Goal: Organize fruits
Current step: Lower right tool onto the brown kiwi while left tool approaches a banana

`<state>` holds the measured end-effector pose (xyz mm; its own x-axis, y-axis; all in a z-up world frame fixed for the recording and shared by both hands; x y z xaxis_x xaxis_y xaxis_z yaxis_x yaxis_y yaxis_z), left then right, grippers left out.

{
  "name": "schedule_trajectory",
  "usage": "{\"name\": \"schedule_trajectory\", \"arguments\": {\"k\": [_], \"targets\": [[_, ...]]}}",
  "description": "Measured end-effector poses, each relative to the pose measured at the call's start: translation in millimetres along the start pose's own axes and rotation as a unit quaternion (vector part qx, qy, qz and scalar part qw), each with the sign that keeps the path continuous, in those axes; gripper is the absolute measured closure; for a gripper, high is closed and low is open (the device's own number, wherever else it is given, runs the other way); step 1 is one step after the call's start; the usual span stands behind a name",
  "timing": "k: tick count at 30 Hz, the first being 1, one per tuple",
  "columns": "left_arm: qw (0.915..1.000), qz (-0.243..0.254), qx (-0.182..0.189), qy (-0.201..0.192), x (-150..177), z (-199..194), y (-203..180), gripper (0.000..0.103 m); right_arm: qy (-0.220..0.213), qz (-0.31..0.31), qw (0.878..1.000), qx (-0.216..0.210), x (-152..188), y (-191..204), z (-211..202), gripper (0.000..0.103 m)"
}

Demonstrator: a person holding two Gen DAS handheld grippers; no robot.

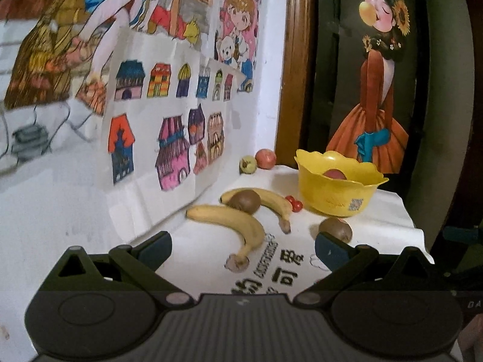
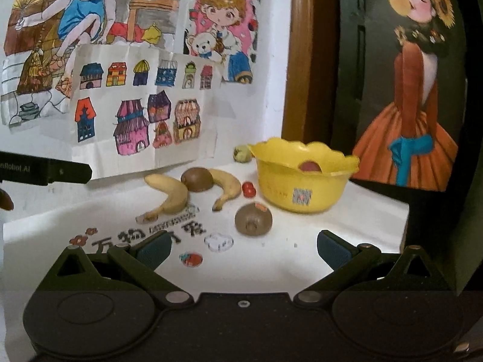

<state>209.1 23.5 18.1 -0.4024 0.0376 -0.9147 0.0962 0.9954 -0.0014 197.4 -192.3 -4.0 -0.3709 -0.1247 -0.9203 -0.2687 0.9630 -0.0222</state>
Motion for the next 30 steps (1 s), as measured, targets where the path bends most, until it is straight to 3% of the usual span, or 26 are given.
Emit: {"name": "schedule_trajectory", "arguments": {"k": [10,21,30], "targets": [[0.9997,0.018,0.012,0.013,-7.1,44.6,-10.7,0.0,0.006,-0.016,1.0,-0.008,-7.7,-10.3,41.2,0.001],[0.9967,0.028,0.029,0.07,16.2,127.9,-19.3,0.0,0.067,-0.011,0.997,-0.048,1.7,-29.7,115.7,0.001],[0.9949,0.016,-0.001,0.099,21.0,186.9,-10.6,0.0,0.113,-0.001,0.991,-0.072,9.2,-25.1,172.0,0.001]]}}
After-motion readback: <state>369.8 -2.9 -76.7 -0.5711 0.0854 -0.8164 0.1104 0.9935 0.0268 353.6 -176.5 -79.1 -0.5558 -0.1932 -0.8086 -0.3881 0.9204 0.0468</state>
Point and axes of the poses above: each gripper's, at about its wrist camera, not at the fingertips, and z roughly the way its jaws point, y to its left, x to its underside, the point moved 10 cm from there along z, roughly the way its jaws point, and after that the axes turned 4 degrees about z, right-handed, at the moved point
